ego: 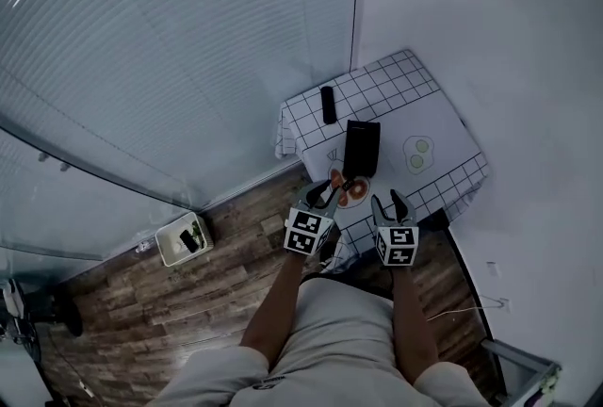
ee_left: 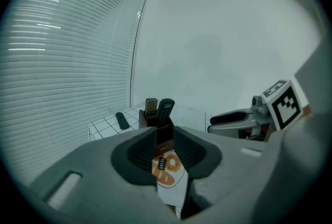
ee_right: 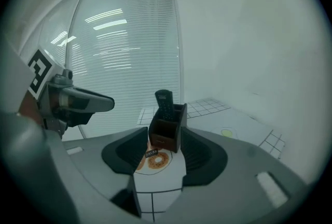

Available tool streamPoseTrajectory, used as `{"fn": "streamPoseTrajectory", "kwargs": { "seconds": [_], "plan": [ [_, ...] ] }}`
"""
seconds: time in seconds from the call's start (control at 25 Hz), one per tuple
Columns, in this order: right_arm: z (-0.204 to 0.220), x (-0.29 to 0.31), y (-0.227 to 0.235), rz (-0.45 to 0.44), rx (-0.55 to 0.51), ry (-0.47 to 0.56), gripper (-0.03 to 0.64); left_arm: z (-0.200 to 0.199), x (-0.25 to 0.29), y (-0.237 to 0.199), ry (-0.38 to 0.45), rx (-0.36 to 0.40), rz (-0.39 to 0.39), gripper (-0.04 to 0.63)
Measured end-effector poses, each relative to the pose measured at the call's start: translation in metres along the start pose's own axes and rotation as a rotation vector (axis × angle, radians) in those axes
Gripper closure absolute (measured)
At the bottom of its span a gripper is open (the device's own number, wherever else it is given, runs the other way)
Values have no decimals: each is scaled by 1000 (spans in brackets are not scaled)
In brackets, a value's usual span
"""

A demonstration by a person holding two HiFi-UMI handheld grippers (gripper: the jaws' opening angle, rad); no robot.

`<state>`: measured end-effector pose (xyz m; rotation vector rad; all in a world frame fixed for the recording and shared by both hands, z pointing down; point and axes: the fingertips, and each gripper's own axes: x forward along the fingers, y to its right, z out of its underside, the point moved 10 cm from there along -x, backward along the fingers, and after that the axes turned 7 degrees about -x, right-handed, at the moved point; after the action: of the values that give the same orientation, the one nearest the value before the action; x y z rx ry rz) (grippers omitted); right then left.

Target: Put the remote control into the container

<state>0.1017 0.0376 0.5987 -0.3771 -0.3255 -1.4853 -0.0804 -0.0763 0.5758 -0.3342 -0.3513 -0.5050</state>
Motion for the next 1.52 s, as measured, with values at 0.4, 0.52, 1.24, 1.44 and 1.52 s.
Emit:
{"fn": "streamPoseTrajectory", "kwargs": {
  "seconds": [0.4,0.52,1.24,1.44,1.52],
  "plan": [
    [27,-98,-5,208,67,64,416,38,-51,62,-5,30,-64,499],
    [23,-113,-17,237,-54,77,417,44,-61,66,14,18,-108,499],
    [11,-69,-39,404,51,-11,614,23,-25,24,-28,103,65,594],
    [0,-27,-59,455,86,-36,614,-5,0,-31,-26,101,130,594],
    [-6,-11,-64,480,97,-37,614,-17,10,-49,-19,112,148,594]
  ]
}}
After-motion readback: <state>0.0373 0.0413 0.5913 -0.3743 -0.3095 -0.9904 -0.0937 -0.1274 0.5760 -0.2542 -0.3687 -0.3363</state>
